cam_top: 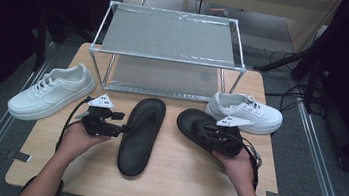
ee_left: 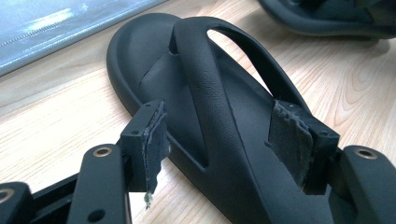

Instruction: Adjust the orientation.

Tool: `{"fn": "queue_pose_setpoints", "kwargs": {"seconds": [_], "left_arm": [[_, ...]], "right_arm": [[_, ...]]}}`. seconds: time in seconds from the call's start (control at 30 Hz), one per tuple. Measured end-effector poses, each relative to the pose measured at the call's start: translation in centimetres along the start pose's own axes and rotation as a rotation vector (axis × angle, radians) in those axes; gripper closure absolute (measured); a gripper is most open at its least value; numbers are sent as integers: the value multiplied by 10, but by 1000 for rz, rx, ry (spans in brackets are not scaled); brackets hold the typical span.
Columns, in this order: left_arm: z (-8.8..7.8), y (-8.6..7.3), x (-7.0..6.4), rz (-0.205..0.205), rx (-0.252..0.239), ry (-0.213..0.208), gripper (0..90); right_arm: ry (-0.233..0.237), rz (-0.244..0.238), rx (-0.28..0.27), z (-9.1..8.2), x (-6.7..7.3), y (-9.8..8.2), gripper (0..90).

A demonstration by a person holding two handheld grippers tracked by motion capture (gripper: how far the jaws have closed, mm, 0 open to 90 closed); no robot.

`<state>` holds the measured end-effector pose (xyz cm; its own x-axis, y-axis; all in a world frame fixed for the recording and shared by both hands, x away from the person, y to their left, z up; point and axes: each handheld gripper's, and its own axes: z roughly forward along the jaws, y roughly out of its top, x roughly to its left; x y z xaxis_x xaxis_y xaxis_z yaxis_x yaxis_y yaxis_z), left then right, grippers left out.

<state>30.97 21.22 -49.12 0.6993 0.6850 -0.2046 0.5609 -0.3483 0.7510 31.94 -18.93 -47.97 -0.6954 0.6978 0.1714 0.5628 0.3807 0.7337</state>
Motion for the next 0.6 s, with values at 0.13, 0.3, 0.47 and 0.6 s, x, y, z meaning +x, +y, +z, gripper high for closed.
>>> {"fn": "queue_pose_setpoints", "kwargs": {"seconds": [0.13, 0.3, 0.47, 0.6], "left_arm": [[1, 0, -2, 11, 4, -3, 374], [0, 0, -2, 8, 10, -1, 373], [0, -1, -4, 15, 20, -2, 373], [-1, -4, -5, 12, 8, 2, 373]], "right_arm": [[-1, 12, 26, 11, 5, 3, 768], [-2, 40, 41, 24, 8, 9, 767], [-5, 57, 49, 36, 7, 16, 766], [-11, 63, 70, 45, 5, 18, 765]]}}
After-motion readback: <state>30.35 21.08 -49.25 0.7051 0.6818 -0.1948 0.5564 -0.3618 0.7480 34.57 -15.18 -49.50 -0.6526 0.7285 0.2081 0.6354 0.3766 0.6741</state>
